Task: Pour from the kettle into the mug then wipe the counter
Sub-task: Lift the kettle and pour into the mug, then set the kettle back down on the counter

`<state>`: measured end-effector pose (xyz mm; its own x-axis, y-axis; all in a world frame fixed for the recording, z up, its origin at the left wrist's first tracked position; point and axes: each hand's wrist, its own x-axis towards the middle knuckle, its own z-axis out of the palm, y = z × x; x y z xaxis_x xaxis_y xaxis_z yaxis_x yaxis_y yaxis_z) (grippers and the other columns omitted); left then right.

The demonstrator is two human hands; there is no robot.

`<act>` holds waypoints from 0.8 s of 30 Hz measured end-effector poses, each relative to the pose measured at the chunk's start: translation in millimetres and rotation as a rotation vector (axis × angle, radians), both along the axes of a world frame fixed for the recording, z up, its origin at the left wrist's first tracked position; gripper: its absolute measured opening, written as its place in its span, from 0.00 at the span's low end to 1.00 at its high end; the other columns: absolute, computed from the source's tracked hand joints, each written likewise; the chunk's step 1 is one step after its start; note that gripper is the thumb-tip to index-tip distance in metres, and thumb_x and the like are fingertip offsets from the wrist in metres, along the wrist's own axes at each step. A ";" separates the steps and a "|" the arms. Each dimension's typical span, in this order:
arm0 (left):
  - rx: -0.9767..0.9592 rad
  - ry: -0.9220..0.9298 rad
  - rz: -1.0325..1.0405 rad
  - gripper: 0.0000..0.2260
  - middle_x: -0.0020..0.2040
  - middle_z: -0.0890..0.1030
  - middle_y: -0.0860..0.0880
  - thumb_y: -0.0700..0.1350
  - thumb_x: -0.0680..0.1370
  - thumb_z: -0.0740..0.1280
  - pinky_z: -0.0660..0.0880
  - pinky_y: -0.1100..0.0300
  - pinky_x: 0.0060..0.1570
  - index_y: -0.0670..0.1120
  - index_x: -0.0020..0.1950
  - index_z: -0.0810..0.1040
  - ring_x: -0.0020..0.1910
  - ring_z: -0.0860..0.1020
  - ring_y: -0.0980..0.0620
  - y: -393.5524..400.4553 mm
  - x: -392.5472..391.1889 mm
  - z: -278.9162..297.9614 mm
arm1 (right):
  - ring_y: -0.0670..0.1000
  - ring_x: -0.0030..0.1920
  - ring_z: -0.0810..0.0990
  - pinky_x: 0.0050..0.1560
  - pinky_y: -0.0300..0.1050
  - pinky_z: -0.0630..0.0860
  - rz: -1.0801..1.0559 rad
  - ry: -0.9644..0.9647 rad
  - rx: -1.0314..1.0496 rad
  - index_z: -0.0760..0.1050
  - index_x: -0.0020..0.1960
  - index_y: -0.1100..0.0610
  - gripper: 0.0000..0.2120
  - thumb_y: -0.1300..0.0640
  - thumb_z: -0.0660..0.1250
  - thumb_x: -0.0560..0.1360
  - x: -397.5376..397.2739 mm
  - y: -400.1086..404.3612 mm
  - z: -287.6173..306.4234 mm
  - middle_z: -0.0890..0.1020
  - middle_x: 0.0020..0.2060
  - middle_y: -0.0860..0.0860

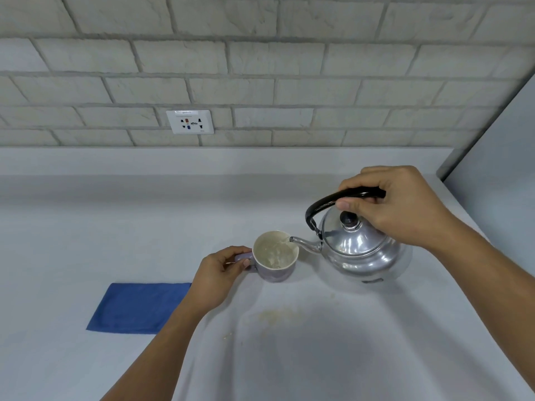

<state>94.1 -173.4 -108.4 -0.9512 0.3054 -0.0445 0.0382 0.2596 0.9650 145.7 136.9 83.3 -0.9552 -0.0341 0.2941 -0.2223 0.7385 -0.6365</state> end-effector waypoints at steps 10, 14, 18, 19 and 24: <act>0.030 0.084 0.080 0.09 0.58 0.86 0.59 0.44 0.79 0.73 0.76 0.60 0.63 0.57 0.56 0.84 0.63 0.81 0.56 11.7 -11.7 30.0 | 0.40 0.35 0.79 0.39 0.27 0.70 -0.038 0.004 -0.239 0.86 0.47 0.53 0.06 0.60 0.78 0.71 10.7 27.8 -23.5 0.83 0.35 0.38; 0.089 0.166 0.012 0.08 0.61 0.84 0.59 0.48 0.79 0.73 0.75 0.68 0.60 0.57 0.58 0.83 0.65 0.80 0.57 37.9 -15.2 69.0 | 0.39 0.34 0.79 0.39 0.26 0.70 -0.047 0.017 -0.263 0.86 0.47 0.55 0.06 0.60 0.78 0.71 5.3 35.9 -25.8 0.83 0.34 0.37; 0.149 0.217 -0.102 0.10 0.59 0.85 0.59 0.45 0.79 0.73 0.76 0.67 0.61 0.57 0.58 0.84 0.61 0.82 0.59 75.5 -20.4 103.2 | 0.40 0.39 0.82 0.43 0.28 0.73 -0.062 0.031 -0.304 0.86 0.48 0.54 0.06 0.58 0.79 0.71 -4.5 46.1 -24.2 0.86 0.39 0.41; 0.155 0.225 -0.128 0.10 0.59 0.85 0.58 0.44 0.79 0.73 0.77 0.66 0.61 0.55 0.59 0.84 0.60 0.83 0.58 85.2 -23.2 110.1 | 0.41 0.40 0.82 0.44 0.30 0.74 -0.067 0.037 -0.322 0.86 0.48 0.53 0.06 0.58 0.79 0.71 -7.5 48.8 -23.7 0.86 0.40 0.43; 0.145 0.267 -0.214 0.15 0.59 0.86 0.53 0.41 0.78 0.74 0.78 0.60 0.62 0.48 0.64 0.83 0.59 0.84 0.54 127.5 -38.9 129.6 | 0.43 0.40 0.84 0.44 0.32 0.76 -0.085 0.069 -0.386 0.86 0.46 0.52 0.05 0.58 0.78 0.72 -26.8 59.2 -23.0 0.87 0.40 0.46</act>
<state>55.2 -45.8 21.2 -0.8372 0.4839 0.2549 0.3325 0.0802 0.9397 118.9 196.0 60.4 -0.9274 0.1701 0.3333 -0.2223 0.4660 -0.8564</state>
